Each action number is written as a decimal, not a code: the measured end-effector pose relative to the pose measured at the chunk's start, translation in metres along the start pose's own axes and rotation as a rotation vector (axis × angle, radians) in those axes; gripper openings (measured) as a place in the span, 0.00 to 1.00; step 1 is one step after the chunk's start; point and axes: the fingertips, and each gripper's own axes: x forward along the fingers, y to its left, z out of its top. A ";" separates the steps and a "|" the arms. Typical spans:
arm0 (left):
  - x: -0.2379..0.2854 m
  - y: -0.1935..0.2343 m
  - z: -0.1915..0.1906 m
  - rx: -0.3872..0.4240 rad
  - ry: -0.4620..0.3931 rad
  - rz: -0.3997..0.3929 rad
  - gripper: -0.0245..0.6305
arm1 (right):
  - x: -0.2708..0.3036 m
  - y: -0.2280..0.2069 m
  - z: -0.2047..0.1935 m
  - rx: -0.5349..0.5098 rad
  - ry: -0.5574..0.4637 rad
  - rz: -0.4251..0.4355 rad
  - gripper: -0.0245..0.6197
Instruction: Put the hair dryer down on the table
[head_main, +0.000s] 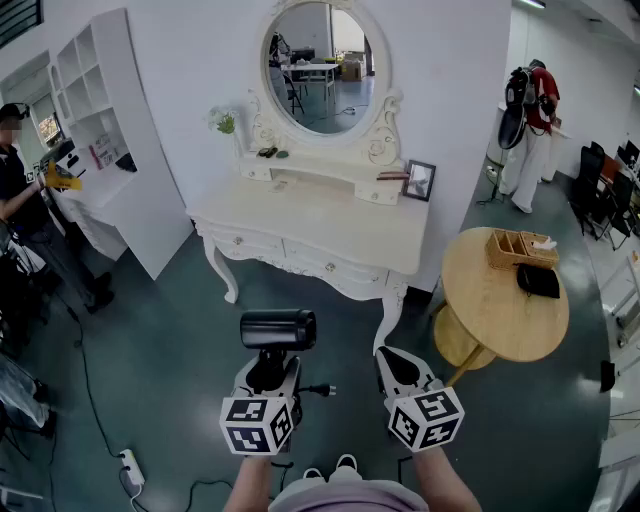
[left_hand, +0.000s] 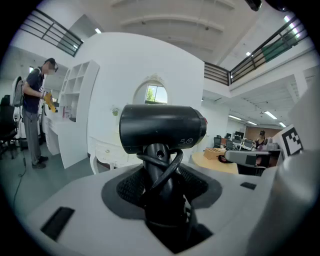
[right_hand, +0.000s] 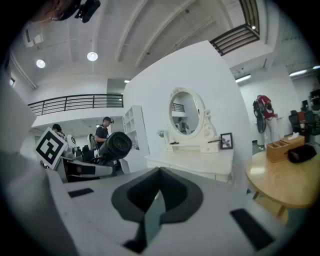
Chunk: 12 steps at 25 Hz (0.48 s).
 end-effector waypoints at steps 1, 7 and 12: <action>-0.001 0.000 -0.001 0.000 -0.001 0.001 0.35 | -0.001 0.000 -0.001 0.001 -0.002 -0.001 0.04; -0.006 -0.003 -0.001 0.001 -0.007 0.006 0.35 | -0.006 0.002 0.005 0.011 -0.038 0.011 0.04; -0.005 -0.006 0.001 0.002 -0.011 0.013 0.35 | -0.008 -0.003 0.006 0.022 -0.043 0.018 0.04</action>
